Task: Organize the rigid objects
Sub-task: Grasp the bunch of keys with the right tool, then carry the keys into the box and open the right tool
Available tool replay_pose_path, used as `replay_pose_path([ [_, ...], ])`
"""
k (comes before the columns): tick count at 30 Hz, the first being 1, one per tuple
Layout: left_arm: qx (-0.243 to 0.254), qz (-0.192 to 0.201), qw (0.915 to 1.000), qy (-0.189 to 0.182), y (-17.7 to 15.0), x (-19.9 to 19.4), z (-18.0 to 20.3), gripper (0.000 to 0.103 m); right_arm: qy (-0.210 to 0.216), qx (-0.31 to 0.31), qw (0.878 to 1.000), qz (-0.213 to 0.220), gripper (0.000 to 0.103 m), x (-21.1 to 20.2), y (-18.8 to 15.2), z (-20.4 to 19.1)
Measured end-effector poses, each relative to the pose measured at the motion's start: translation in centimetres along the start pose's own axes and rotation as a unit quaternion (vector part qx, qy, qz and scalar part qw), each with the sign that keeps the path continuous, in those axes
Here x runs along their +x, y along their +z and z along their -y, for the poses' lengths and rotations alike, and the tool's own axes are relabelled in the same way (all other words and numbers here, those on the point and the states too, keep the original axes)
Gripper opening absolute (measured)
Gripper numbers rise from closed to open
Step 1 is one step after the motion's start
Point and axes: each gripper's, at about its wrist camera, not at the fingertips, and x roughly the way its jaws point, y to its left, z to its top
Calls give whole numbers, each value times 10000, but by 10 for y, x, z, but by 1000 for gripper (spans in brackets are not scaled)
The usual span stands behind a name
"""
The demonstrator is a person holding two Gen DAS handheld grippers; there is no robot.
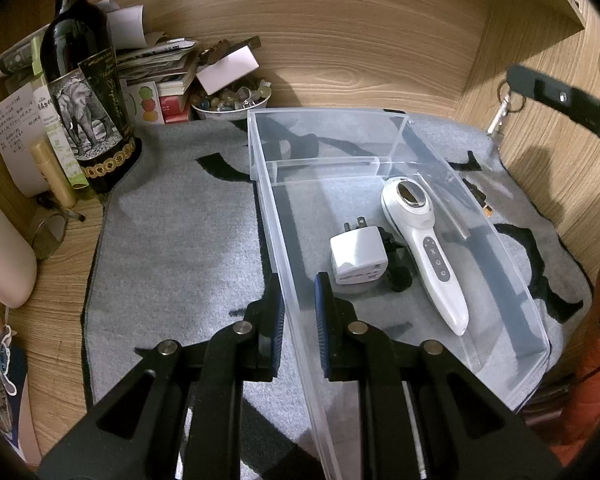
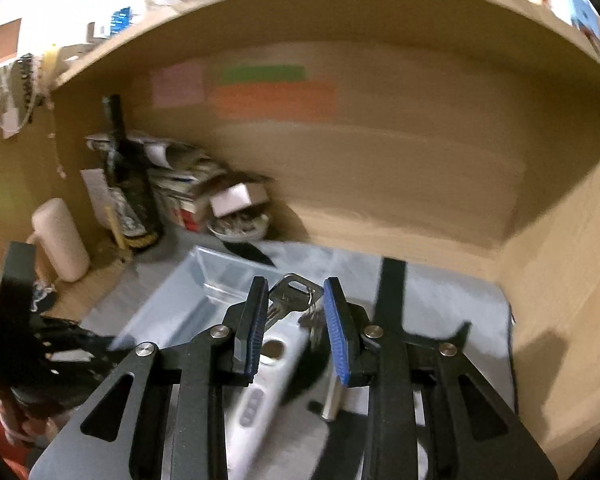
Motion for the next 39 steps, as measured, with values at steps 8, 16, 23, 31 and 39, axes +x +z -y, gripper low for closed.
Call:
replay_pose_path([
  [8, -4, 12, 10000, -28, 0, -1, 0, 15, 249, -450, 9986, -100, 26, 20, 8, -34],
  [16, 1, 47, 10000, -74, -1, -3, 0, 15, 229, -686, 9946, -748, 26, 63, 0, -49],
  [23, -19, 67, 9999, -118, -1, -4, -1, 15, 193, -765, 9892, -1234, 26, 92, -12, -50],
  [31, -22, 67, 9999, -122, -1, -4, -2, 15, 260, -848, 9838, -1558, 26, 105, -18, -52],
  [39, -28, 62, 9999, -89, 0, -4, -1, 15, 220, -977, 9834, -1516, 30, 98, -19, -53],
])
